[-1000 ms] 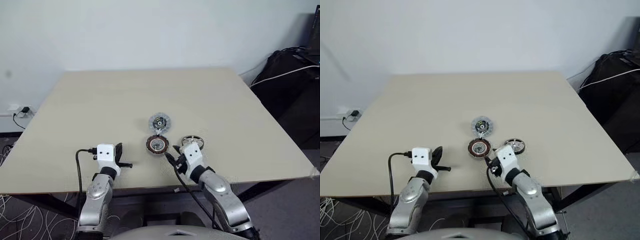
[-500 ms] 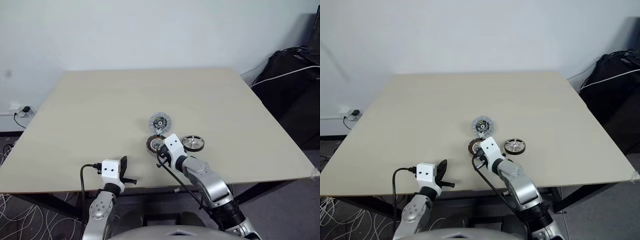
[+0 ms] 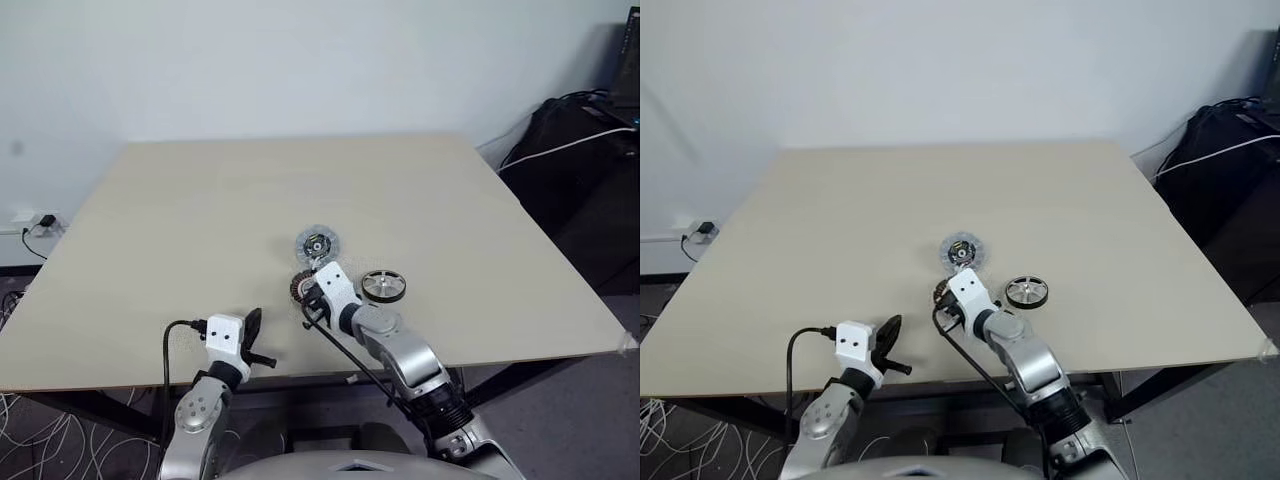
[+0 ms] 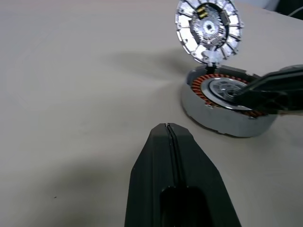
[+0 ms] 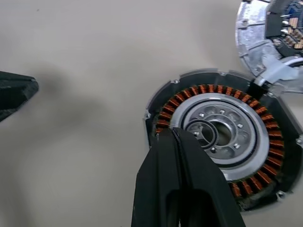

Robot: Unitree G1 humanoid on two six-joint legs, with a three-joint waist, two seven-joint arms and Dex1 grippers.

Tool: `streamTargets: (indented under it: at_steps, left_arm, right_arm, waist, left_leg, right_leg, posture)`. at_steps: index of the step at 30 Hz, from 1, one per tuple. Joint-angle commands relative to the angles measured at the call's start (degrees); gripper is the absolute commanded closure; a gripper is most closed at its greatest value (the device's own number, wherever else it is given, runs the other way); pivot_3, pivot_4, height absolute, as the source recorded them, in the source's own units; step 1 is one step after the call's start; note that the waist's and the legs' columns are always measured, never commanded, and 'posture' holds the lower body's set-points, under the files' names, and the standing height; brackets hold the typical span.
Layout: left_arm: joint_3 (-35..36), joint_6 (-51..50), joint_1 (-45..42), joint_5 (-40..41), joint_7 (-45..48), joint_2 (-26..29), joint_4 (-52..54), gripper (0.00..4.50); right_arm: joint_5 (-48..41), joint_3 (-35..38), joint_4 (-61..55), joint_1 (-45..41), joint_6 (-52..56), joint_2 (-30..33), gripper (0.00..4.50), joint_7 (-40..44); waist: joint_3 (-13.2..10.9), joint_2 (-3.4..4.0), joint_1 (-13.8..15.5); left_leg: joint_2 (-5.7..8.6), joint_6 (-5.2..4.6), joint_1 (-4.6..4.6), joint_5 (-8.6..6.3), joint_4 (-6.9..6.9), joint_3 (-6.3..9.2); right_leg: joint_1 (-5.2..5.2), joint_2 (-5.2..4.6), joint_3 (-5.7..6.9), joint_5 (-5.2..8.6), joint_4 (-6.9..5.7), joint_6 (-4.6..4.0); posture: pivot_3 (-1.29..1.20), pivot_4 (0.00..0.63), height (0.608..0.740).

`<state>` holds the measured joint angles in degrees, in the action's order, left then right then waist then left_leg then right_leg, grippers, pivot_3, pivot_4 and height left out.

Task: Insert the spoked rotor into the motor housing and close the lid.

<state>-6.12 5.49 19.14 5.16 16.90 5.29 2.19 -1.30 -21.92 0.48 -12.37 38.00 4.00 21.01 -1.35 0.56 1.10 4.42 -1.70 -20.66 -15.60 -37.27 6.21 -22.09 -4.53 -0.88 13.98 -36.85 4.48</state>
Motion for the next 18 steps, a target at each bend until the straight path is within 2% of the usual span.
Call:
streamTargets:
  at_steps: [1, 18]
  left_arm:
    - [-0.1, 0.1, -1.1, 0.6, 1.1, 0.5, 0.8, 4.5]
    - [-0.8, -1.0, -1.7, 0.6, 1.3, 0.0, 1.2, 4.5]
  right_arm:
    - [0.2, 0.2, 1.6, -2.2, -0.9, -1.0, 4.48, -0.1]
    - [0.7, 3.0, 8.8, -6.2, -3.2, -0.3, 4.48, -1.2]
  waist:
    - [0.0, 0.0, -0.1]
    - [0.1, 0.13, -0.2]
  left_leg:
    - [0.0, 0.0, 0.0, 0.0, 0.0, 0.0]
    - [0.01, 0.03, 0.0, 0.03, -0.01, 0.01]
  right_leg:
    - [0.0, 0.0, 0.0, 0.0, 0.0, 0.0]
    - [0.01, 0.0, -0.01, -0.03, -0.02, 0.03]
  posture:
    - [0.0, 0.0, 0.74]
    - [0.0, 0.0, 0.74]
